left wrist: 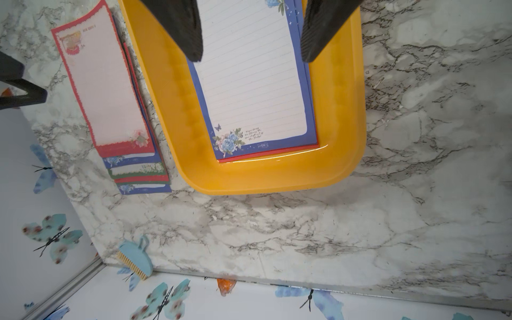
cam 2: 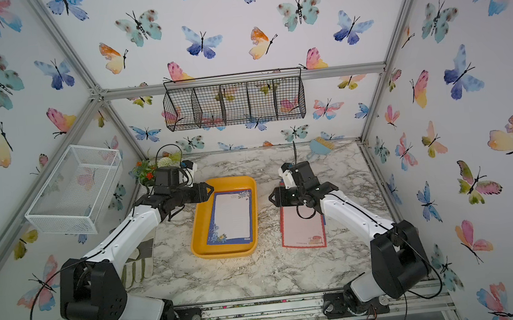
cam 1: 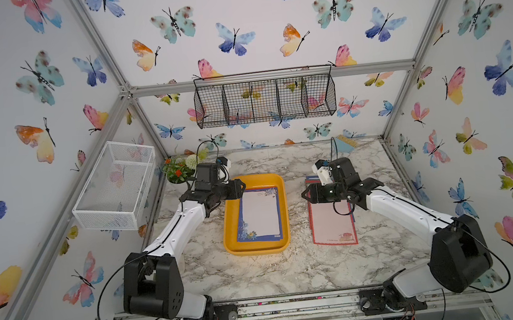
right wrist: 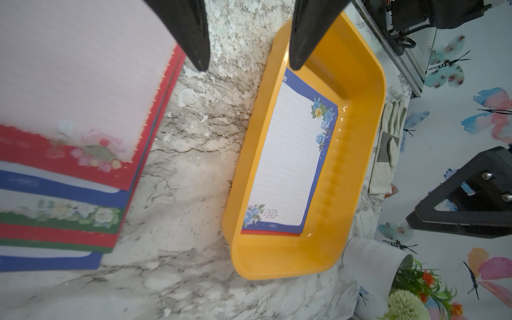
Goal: Take out the stationery paper from the storage box
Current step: Pick up the stationery paper from the storage box.
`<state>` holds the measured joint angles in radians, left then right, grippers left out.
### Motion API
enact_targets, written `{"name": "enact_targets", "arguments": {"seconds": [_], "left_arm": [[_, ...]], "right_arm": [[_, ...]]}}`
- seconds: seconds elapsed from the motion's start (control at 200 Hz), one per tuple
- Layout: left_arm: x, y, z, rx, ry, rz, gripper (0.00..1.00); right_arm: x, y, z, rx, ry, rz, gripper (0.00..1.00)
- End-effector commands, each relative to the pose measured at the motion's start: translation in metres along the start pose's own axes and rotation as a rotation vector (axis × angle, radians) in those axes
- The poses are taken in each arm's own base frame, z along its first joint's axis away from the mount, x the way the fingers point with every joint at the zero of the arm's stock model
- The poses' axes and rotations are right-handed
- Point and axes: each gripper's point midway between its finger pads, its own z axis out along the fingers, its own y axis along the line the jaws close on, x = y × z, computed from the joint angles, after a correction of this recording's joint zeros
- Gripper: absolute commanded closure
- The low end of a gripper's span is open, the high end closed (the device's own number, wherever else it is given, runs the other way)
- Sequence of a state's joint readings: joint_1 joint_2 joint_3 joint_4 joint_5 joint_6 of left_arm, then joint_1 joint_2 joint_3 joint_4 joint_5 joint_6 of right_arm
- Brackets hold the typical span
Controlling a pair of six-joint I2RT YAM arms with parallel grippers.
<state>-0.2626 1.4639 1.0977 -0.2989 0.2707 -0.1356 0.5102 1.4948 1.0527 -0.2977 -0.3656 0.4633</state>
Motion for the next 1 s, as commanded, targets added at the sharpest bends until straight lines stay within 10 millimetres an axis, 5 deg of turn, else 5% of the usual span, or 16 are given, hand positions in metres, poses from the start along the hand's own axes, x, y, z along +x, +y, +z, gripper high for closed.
{"name": "enact_targets", "arguments": {"seconds": [0.0, 0.37, 0.996], "left_arm": [[0.021, 0.01, 0.013, -0.09, 0.085, 0.06, 0.4], [0.08, 0.022, 0.055, -0.181, 0.347, 0.065, 0.41], [0.11, 0.029, 0.078, -0.179, 0.476, 0.038, 0.41]], "right_arm": [[-0.008, 0.018, 0.013, -0.036, -0.011, 0.0, 0.51], [0.02, 0.042, 0.053, -0.066, 0.075, -0.007, 0.52], [0.031, 0.048, 0.074, -0.063, 0.115, -0.024, 0.52]]}}
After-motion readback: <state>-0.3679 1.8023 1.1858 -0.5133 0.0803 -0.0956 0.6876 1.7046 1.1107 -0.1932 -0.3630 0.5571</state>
